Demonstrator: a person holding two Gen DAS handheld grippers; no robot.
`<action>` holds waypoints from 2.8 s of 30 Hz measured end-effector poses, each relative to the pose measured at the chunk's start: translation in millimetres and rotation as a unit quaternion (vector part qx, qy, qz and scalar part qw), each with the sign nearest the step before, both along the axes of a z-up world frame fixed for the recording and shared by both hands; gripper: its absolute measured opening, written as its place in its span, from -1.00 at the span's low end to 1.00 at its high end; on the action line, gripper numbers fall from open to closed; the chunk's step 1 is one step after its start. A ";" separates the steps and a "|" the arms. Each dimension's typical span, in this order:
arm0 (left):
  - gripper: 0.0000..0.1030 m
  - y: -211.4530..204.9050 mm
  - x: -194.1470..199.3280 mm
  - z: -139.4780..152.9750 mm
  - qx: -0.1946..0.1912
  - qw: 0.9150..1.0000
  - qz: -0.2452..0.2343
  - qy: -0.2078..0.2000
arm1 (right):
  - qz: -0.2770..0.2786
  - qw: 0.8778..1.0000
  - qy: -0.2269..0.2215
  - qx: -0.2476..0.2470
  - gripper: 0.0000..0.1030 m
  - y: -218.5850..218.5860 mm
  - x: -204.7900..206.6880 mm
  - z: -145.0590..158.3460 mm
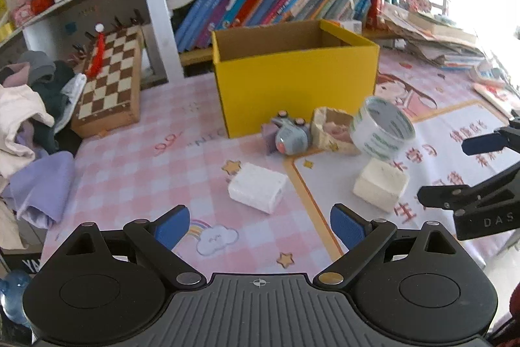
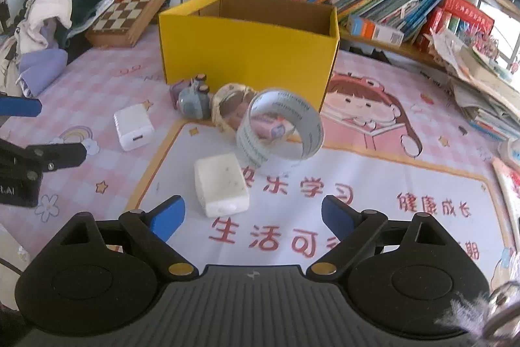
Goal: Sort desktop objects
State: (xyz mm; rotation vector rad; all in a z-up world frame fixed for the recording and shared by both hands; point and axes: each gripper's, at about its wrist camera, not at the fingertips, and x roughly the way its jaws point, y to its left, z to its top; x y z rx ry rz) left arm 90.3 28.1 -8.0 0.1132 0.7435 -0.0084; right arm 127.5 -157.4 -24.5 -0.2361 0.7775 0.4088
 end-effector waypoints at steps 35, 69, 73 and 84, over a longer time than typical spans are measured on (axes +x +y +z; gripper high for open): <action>0.85 -9.3 4.6 -14.4 -0.004 1.000 0.004 0.027 | 0.036 0.999 0.033 -0.018 0.75 6.4 6.6 -14.8; 0.85 -1.5 42.0 -23.7 0.010 0.998 0.030 0.050 | 0.115 0.989 0.093 -0.027 0.00 39.0 63.6 -36.4; 0.85 -0.1 47.0 -25.9 0.009 0.998 0.029 0.053 | 0.117 0.988 0.095 -0.027 -0.17 38.7 66.5 -37.1; 0.85 1.8 64.8 -33.0 0.004 0.998 0.026 0.057 | 0.132 0.986 0.096 -0.030 -0.22 34.0 67.7 -36.3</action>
